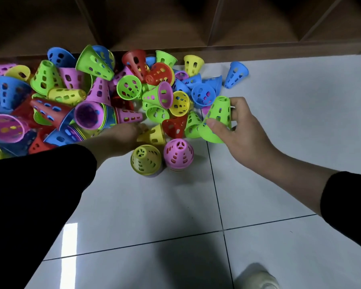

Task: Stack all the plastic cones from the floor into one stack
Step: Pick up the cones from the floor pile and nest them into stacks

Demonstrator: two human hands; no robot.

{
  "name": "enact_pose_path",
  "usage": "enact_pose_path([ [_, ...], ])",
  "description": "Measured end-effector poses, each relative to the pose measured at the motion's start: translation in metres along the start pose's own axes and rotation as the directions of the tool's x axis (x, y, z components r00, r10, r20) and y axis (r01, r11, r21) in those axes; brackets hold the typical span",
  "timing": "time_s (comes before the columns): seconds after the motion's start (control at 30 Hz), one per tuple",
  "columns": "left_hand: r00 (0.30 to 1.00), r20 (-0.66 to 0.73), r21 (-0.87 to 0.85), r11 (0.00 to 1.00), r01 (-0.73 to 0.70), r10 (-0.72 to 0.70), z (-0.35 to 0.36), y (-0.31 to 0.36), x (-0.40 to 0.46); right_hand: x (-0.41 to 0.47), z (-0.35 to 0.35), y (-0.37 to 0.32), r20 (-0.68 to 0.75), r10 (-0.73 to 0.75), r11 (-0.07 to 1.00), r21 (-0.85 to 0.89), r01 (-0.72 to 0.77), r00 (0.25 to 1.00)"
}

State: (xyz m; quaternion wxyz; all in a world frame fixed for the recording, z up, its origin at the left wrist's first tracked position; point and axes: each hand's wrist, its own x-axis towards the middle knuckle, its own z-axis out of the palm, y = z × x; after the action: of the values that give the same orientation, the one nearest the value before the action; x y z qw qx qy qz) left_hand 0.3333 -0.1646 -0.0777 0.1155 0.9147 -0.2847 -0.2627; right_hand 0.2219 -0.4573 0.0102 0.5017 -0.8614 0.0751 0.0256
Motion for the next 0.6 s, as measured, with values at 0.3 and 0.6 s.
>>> enact_pose_path([
  [0.3,0.963,-0.262,-0.162,0.987,0.021,-0.064,-0.029,-0.012,-0.037,-0.004,0.042,-0.027,0.211,-0.096,0.995,0.017,0.094,0.973],
  [0.6,0.902,-0.217,0.118,0.927,-0.356,0.374,-0.126,0.021,-0.12,-0.014,0.065,-0.009,0.311,-0.055,0.957,-0.255,0.139,0.949],
])
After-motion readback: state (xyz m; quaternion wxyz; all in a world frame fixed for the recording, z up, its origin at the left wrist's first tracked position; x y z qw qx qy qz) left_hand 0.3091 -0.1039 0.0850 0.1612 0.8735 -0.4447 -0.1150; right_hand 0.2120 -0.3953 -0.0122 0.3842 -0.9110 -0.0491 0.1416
